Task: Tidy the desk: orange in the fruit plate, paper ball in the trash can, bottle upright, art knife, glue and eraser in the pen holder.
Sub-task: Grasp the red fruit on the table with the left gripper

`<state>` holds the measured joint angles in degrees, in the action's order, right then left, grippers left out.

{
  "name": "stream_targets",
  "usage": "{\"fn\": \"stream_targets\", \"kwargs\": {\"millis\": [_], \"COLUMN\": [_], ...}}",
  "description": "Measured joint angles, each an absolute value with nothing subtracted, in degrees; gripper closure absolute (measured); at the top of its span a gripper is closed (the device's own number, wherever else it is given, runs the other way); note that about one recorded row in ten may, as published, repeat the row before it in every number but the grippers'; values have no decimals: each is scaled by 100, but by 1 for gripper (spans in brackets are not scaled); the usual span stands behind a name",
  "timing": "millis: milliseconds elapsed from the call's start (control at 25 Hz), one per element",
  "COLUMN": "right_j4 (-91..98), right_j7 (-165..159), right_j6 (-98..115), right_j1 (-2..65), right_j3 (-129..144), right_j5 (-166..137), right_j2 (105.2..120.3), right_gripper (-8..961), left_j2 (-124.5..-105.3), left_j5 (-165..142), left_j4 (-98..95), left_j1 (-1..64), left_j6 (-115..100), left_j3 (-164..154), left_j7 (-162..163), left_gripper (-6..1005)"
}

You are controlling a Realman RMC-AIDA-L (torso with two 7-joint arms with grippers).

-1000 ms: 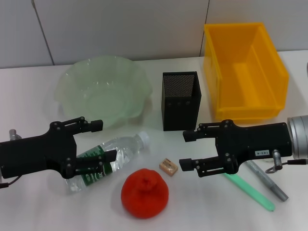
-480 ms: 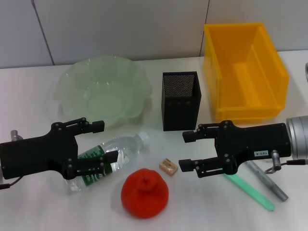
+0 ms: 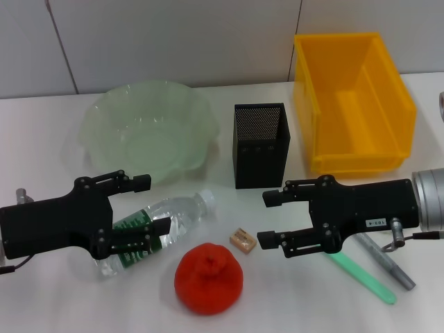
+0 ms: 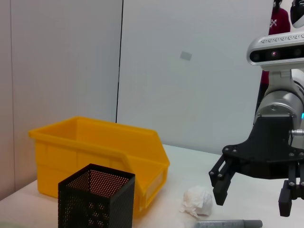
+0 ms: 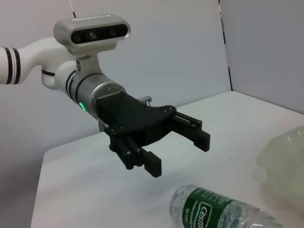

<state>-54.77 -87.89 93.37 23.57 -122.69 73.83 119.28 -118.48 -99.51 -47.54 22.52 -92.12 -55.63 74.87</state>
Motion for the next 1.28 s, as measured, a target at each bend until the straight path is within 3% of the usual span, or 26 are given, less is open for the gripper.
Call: {"fn": "stream_targets", "kwargs": {"millis": [440, 720, 1280], "right_j4": [-5502, -5901, -5993], "right_j7": [-8790, -8849, -8991], "right_j6": [9358, 9373, 9582], "right_j1": [2323, 1954, 1815], "right_j3": [-12271, -12345, -13226], "right_j5": [7372, 7208, 6937], "right_j2": [11912, 11892, 11883], "right_gripper": [189, 188, 190], "left_j2": [-11847, -11862, -11910], "left_j5": [-9928, -9947, -9895], "left_j4": [-4764, -4630, -3126], "left_j1": [2238, 2326, 2887], "left_j6": [-9218, -9158, -8320], "left_j3": [-5563, -5734, -5884], "left_j7": [7543, 7585, 6988], "left_gripper": [189, 189, 190]}}
